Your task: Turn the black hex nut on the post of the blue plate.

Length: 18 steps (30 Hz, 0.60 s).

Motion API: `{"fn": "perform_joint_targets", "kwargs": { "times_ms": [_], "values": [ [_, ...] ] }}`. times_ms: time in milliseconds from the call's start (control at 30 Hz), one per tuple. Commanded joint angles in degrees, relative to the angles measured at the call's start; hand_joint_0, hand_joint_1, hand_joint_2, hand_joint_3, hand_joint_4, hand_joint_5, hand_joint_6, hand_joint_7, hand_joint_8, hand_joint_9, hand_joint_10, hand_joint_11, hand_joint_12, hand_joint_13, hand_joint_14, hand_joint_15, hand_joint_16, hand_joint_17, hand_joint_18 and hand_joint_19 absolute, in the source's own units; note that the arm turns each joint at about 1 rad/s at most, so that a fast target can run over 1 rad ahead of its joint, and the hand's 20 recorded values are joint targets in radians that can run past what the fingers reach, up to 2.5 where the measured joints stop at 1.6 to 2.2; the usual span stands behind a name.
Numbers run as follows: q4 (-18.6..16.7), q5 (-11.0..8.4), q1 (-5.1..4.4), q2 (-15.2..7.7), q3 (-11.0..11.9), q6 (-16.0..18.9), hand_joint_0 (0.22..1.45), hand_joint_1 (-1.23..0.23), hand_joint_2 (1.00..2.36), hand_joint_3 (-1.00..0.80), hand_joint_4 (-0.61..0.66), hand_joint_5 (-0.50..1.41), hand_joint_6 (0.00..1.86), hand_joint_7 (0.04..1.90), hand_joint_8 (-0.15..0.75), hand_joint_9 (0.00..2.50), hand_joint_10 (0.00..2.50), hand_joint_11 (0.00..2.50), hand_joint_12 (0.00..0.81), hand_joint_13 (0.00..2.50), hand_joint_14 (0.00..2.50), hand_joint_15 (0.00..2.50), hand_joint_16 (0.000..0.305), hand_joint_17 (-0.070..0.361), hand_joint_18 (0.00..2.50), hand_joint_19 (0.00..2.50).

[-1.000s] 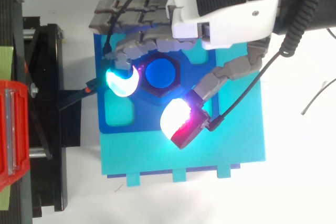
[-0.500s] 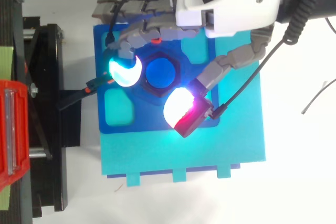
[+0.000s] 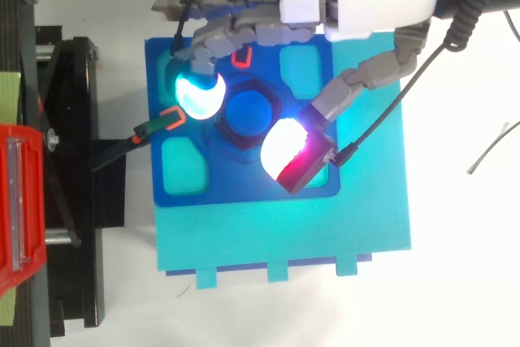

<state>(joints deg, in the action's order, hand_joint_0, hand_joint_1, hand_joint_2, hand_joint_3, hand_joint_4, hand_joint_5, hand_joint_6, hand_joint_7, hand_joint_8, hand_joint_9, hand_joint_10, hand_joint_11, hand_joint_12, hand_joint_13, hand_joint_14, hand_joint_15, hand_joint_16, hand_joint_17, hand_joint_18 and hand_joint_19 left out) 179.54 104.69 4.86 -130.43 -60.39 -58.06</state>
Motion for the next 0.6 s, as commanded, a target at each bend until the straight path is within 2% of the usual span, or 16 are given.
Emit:
{"fn": "perform_joint_targets", "kwargs": {
  "times_ms": [0,333,567],
  "values": [
    [0.37,0.34,0.33,0.0,-0.08,-0.21,0.43,-0.46,1.0,-0.5,0.19,-0.24,0.5,0.93,0.234,0.0,0.0,0.0,0.345,0.0,0.0,0.0,0.045,0.102,0.0,0.0],
    [0.46,2.62,2.0,0.08,-0.08,-1.17,0.43,-0.46,1.0,-0.5,0.19,-0.24,0.5,0.93,0.235,0.0,0.0,0.0,0.345,0.0,0.0,0.0,0.045,0.102,0.0,0.0],
    [0.54,3.06,2.53,0.08,0.01,-1.17,0.43,-0.46,1.0,-0.5,0.19,-0.24,0.5,0.93,0.234,0.0,0.0,0.0,0.346,0.0,0.0,0.0,0.046,0.102,0.0,0.0]
  ]
}}
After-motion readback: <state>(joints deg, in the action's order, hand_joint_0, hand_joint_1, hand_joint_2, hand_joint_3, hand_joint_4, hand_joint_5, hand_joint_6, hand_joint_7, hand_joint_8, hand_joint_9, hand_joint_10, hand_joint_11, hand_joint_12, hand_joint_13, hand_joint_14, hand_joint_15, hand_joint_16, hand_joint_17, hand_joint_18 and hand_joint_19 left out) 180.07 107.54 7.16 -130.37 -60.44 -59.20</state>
